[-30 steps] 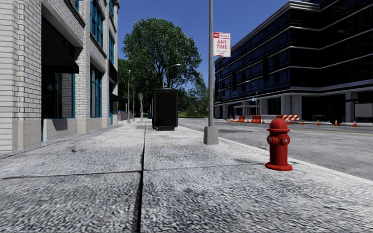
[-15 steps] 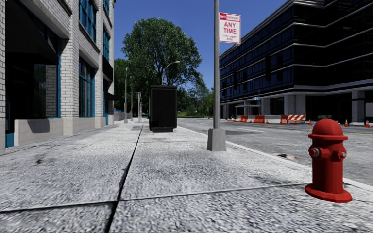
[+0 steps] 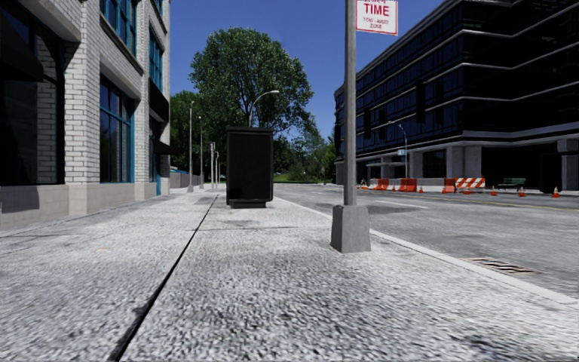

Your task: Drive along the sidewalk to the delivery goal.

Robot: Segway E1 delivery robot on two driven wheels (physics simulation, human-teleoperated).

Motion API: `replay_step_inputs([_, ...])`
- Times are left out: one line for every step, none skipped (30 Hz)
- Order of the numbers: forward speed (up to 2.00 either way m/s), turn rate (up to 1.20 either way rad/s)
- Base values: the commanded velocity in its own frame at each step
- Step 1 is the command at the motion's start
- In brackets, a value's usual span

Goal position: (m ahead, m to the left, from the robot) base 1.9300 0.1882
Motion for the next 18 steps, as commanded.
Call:
replay_step_inputs([2.00, 0.00])
replay_step_inputs([2.00, 0.00])
replay_step_inputs([2.00, 0.00])
replay_step_inputs([2.00, 0.00])
replay_step_inputs([2.00, 0.00])
replay_step_inputs([2.00, 0.00])
replay_step_inputs([2.00, 0.00])
replay_step_inputs([2.00, 0.00])
replay_step_inputs([2.00, 0.00])
replay_step_inputs([2.00, 0.00])
replay_step_inputs([2.00, 0.00])
replay_step_inputs([2.00, 0.00])
replay_step_inputs([2.00, 0.00])
replay_step_inputs([2.00, 0.00])
replay_step_inputs([2.00, 0.00])
replay_step_inputs([2.00, 0.00])
replay_step_inputs([1.78, 0.00])
replay_step_inputs([1.78, 0.00])
